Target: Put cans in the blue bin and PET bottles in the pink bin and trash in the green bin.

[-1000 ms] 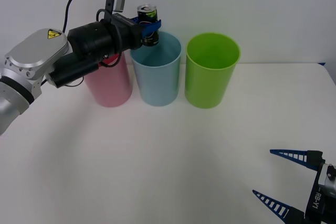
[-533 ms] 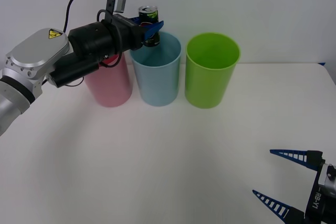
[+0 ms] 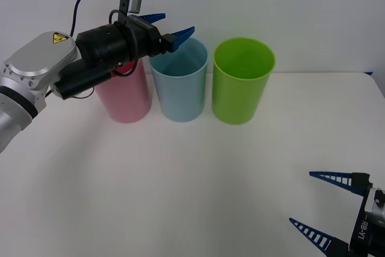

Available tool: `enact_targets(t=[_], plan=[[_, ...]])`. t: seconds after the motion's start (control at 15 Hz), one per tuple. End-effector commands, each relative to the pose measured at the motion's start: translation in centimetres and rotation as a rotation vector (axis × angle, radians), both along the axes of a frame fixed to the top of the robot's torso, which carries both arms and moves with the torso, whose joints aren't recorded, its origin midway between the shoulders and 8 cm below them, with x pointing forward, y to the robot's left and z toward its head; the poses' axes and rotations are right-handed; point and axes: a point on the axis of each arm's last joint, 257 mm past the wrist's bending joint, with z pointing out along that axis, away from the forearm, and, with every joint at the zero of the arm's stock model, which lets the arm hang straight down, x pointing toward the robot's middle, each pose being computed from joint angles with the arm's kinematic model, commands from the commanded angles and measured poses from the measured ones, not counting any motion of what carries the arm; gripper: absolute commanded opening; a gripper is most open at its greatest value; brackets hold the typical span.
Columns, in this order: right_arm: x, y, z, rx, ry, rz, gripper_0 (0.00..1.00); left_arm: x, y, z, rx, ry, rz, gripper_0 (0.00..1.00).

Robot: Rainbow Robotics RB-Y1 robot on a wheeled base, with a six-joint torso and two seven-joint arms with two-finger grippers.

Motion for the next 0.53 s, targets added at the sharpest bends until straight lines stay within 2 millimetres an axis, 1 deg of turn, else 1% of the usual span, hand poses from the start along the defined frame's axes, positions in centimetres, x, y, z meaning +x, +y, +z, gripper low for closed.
enact_targets(t=[0.07,0.27,0.33,0.4,0.47,0.53], plan=[[0.0,0.0,0.0,0.000,0.000,0.000,1.00,-0.1,0.1,0.2,-0.010,0.005,-0.003,1.00],[0.0,0.0,0.0,0.000,0.000,0.000,1.00,-0.2,0.1,0.7,-0.019,0.000,-0.007,1.00],[0.0,0.0,0.0,0.000,0.000,0.000,1.00,-0.2,0.3,1.1,-0.024,-0.010,-0.009,1.00],[0.0,0.0,0.0,0.000,0.000,0.000,1.00,-0.7,0.0,2.2,-0.042,-0.035,-0.037,1.00],[0.0,0.0,0.0,0.000,0.000,0.000,1.00,-1.0,0.1,2.7,-0.040,-0.057,-0.048,1.00],[0.0,0.0,0.0,0.000,0.000,0.000,1.00,-1.1,0.6,3.4,-0.046,-0.077,-0.054,1.00]])
